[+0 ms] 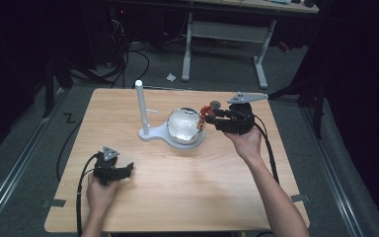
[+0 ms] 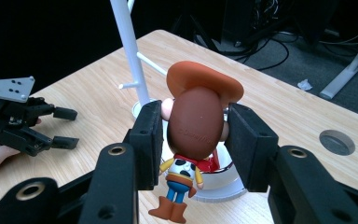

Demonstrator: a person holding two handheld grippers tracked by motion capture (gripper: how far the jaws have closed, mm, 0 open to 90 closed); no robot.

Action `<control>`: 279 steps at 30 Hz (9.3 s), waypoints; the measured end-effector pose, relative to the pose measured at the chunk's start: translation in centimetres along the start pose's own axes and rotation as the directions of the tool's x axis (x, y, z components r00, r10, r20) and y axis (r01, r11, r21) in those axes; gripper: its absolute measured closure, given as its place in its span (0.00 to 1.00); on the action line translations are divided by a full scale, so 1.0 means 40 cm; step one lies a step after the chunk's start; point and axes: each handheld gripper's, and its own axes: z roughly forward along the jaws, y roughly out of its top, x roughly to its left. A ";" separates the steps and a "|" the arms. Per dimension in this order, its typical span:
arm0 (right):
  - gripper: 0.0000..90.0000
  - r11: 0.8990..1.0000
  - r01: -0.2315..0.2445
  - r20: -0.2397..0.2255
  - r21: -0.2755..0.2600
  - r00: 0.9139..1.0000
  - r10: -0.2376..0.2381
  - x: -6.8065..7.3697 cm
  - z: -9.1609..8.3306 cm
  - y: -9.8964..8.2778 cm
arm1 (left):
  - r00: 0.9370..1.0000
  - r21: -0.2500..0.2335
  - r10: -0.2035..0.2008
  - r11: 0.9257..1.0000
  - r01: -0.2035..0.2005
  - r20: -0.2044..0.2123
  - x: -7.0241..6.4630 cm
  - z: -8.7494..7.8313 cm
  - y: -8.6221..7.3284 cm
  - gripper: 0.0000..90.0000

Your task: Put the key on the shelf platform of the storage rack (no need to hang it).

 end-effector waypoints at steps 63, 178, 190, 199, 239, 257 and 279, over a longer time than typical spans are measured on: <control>0.64 0.991 -0.080 0.037 0.110 0.996 0.076 -0.032 0.245 -0.049 | 1.000 0.000 0.000 1.000 0.000 0.000 0.000 0.000 0.000 0.26; 0.55 0.985 -0.170 0.149 -0.030 0.974 0.173 -0.128 -0.022 -0.157 | 1.000 -0.001 -0.001 1.000 0.001 -0.001 0.000 0.000 0.000 0.26; 0.55 0.986 -0.165 0.166 -0.028 0.972 0.167 -0.130 -0.061 -0.171 | 1.000 0.000 -0.001 1.000 0.001 -0.001 0.000 0.000 0.000 0.26; 0.54 0.983 -0.173 0.170 -0.054 0.969 0.180 -0.130 -0.095 -0.184 | 1.000 -0.001 -0.001 1.000 0.001 -0.001 0.000 0.000 0.000 0.26; 0.54 0.974 -0.214 0.179 -0.075 0.958 0.224 -0.120 -0.174 -0.304 | 1.000 -0.001 -0.001 1.000 0.001 -0.002 0.000 0.000 0.000 0.26; 0.54 0.957 -0.282 0.169 -0.067 0.942 0.290 -0.120 -0.147 -0.401 | 1.000 -0.001 -0.001 1.000 0.001 -0.002 0.000 0.000 0.000 0.26; 0.50 0.952 -0.305 0.232 -0.008 0.926 0.299 -0.107 -0.094 -0.494 | 1.000 -0.001 -0.001 1.000 0.001 -0.002 0.000 0.000 0.000 0.26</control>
